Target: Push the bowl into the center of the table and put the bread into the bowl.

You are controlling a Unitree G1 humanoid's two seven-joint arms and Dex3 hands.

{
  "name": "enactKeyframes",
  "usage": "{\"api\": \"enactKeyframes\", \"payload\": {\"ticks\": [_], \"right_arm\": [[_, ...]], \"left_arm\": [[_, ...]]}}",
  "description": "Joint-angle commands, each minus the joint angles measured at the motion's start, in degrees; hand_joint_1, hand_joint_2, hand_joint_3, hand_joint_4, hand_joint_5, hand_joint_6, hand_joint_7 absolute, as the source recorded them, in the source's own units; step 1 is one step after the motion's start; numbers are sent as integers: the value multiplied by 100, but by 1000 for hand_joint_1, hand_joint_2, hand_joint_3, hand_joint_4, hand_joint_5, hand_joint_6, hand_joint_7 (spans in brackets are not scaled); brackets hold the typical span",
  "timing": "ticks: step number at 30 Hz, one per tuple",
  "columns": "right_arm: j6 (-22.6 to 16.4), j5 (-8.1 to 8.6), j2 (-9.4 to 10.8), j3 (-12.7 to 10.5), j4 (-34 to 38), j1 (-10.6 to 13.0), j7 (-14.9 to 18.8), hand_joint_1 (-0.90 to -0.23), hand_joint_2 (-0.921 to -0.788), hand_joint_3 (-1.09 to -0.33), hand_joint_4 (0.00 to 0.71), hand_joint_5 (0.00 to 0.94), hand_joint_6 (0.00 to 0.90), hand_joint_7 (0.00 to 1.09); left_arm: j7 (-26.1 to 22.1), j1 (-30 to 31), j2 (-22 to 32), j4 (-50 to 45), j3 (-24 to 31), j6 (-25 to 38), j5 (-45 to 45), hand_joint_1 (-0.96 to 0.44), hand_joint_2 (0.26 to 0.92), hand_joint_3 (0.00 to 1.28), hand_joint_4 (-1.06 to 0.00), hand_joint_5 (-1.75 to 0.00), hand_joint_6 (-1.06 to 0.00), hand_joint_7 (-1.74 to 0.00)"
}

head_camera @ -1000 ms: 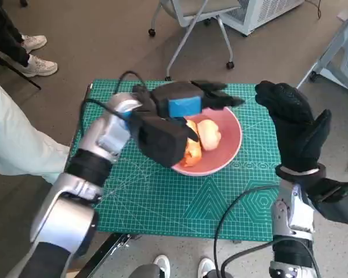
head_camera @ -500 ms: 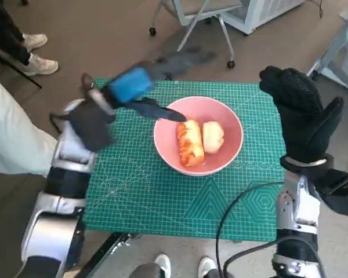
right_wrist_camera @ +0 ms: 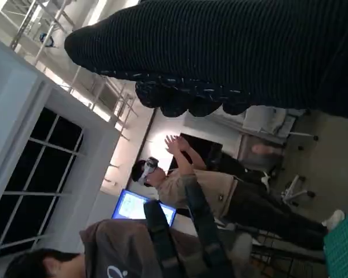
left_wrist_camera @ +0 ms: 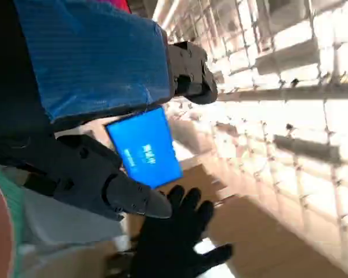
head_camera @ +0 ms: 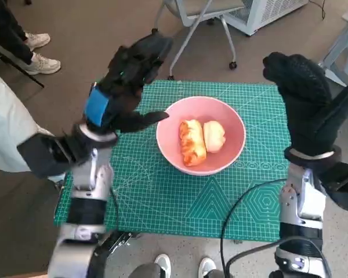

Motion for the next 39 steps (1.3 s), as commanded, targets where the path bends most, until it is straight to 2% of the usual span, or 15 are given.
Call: {"api": "enactKeyframes", "payload": {"ticks": [1,14,39], "right_arm": [[-67,-114,-33,16,206,-68,-42,-692,-921,-691,208,0,126,382],[-240,-283,21,84,460,-194,-119,-667,-921,-710,203,0,118,396],[-518,-234,13,-11,786,-205,-179,-672,-921,-699,225,7,112,419]], "left_arm": [[-18,48,-78,29,155,-344,-23,-593,921,262,-139,-2,1,-594],[557,-208,-234,553,393,-1157,356,-654,921,345,-135,-3,-1,-536],[179,-355,-95,838,335,-1067,219,-655,921,368,-128,0,1,-481]]}}
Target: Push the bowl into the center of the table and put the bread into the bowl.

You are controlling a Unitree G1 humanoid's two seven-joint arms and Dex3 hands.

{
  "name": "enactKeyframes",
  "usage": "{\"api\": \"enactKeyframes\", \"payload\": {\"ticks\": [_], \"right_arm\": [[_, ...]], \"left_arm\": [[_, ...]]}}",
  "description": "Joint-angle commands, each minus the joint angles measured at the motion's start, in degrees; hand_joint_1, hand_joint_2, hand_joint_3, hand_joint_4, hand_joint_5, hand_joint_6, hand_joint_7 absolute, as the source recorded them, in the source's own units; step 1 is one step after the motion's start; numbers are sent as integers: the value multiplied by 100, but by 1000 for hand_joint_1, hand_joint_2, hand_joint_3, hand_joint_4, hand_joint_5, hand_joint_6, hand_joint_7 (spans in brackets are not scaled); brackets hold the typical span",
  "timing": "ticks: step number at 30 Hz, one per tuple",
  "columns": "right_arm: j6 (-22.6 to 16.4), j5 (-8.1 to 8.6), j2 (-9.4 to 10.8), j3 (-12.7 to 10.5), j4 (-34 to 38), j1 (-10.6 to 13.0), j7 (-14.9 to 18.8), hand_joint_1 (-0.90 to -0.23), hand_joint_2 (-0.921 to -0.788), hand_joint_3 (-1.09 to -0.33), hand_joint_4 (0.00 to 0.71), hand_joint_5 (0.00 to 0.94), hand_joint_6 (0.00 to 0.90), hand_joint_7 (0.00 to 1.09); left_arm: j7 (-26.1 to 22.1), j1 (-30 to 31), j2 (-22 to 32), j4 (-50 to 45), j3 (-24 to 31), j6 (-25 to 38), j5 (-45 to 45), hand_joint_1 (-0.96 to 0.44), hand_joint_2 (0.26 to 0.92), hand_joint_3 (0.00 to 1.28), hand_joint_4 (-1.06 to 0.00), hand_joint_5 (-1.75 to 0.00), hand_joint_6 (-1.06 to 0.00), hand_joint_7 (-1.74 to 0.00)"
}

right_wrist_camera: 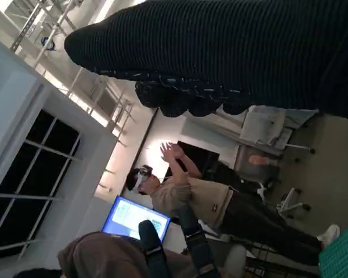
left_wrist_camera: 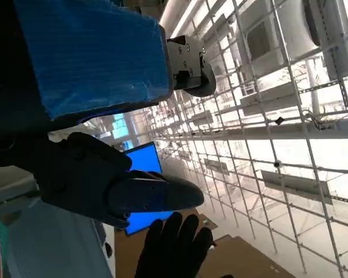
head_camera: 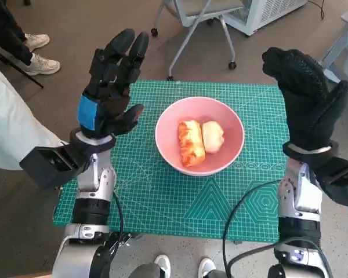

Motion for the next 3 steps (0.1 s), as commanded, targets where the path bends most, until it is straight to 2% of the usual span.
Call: {"api": "enactKeyframes", "payload": {"ticks": [1,3], "right_arm": [[-22,-20,28,-18,161,34,-59,-673,-921,-699,225,7,114,420],[-44,-19,36,-15,190,37,-57,-675,-921,-699,225,7,118,422]], "left_arm": [[-86,-111,2,144,4,-70,-1,-654,921,368,-128,0,1,-476],[-104,-121,4,195,11,-111,16,-661,921,371,-126,0,1,-460]]}}
